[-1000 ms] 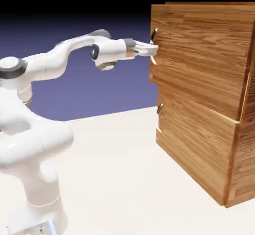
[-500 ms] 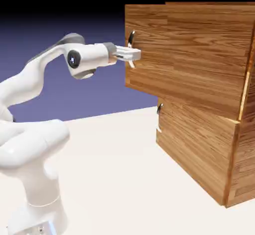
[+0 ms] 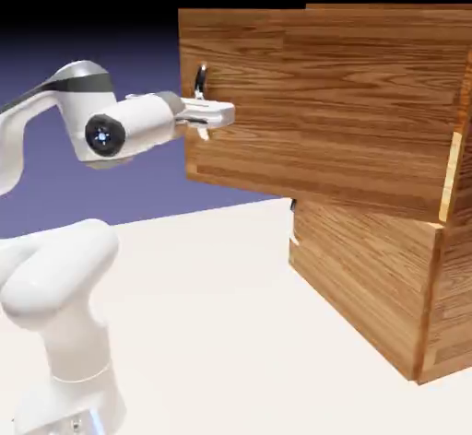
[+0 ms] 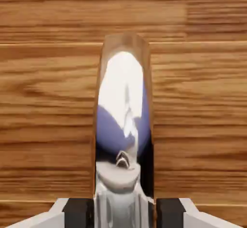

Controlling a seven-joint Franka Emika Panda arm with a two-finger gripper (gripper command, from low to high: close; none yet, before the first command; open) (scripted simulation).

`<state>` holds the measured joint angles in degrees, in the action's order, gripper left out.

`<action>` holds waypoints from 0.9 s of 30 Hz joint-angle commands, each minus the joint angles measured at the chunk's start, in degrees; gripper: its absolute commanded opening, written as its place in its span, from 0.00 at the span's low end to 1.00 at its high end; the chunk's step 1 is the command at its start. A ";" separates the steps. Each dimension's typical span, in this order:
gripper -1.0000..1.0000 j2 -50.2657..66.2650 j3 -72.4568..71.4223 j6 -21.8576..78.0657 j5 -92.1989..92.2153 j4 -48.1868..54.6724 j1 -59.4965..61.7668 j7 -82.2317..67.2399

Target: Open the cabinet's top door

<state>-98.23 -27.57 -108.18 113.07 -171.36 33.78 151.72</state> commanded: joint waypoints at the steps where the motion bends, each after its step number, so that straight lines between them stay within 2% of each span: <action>1: 0.00 0.14 2.07 1.16 -1.67 -0.50 -0.15 -0.58; 11: 0.00 -1.43 13.88 24.24 -7.42 -2.93 16.27 -1.44; 18: 0.00 9.82 28.41 33.32 -22.15 -0.53 17.72 -9.97; 27: 0.00 28.51 43.56 43.25 -40.11 7.91 14.78 -21.50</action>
<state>-69.72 15.99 -64.99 72.97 -163.44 48.56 130.23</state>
